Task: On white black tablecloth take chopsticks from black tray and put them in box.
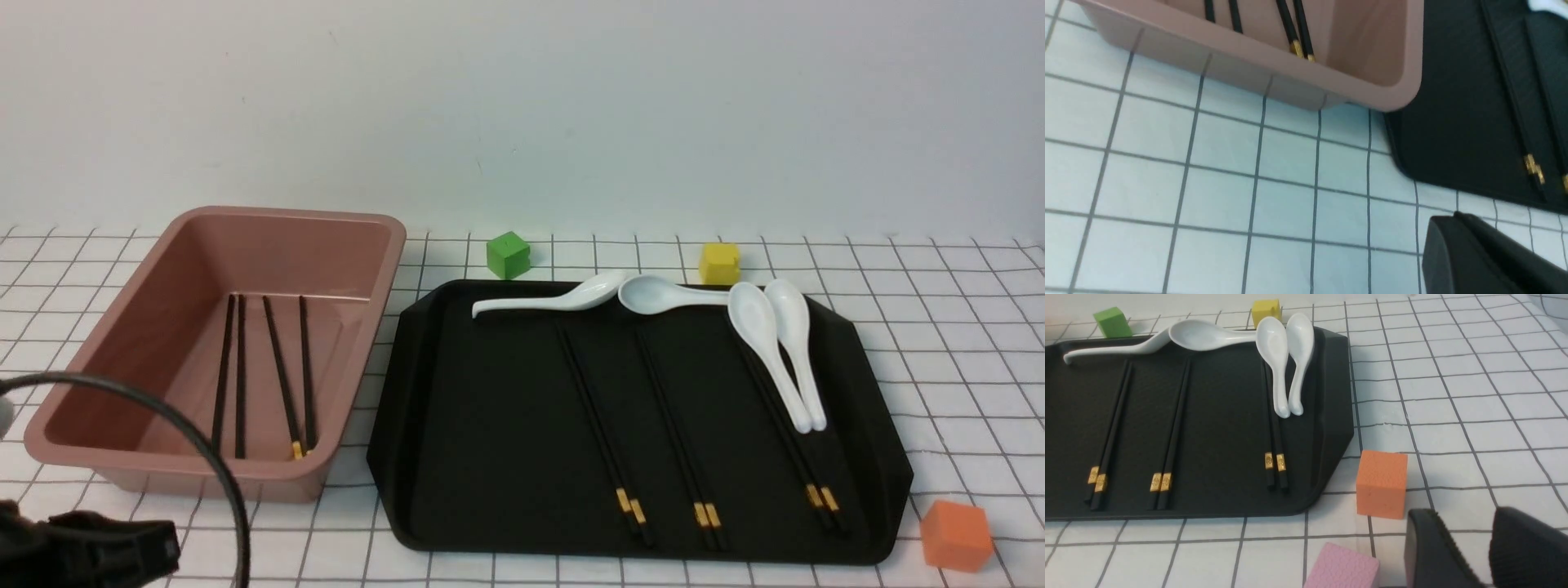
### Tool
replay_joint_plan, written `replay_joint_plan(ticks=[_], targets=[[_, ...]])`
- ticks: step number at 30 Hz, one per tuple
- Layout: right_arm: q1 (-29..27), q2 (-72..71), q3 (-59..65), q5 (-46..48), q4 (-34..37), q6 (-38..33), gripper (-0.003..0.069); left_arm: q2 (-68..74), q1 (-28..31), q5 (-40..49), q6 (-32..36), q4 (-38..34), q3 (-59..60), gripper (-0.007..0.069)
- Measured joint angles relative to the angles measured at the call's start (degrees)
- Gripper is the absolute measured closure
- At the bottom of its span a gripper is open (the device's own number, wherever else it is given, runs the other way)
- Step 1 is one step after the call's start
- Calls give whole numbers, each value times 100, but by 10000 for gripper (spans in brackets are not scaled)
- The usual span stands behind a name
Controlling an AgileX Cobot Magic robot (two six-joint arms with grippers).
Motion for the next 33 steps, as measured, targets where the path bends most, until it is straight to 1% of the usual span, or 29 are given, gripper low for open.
replay_joint_plan(ticks=[3,5,20,24,27,30,33], targets=[[0,0,0,0,0,0,419,-453,0,-372,0,0,303,637],[0,0,0,0,0,0,419,-688,0,-462,0,0,391,637],[0,0,0,0,0,0,419,-917,0,-465,0,-10,439,637],[0,0,0,0,0,0,419,-1414,0,-472,0,27,579,637],[0,0,0,0,0,0,419,-2074,0,-568,0,269,810,637],[0,0,0,0,0,0,419,-2782,0,-596,0,826,1315,637],[0,0,0,0,0,0,419,-3295,75,-554,0,1213,1750,637]])
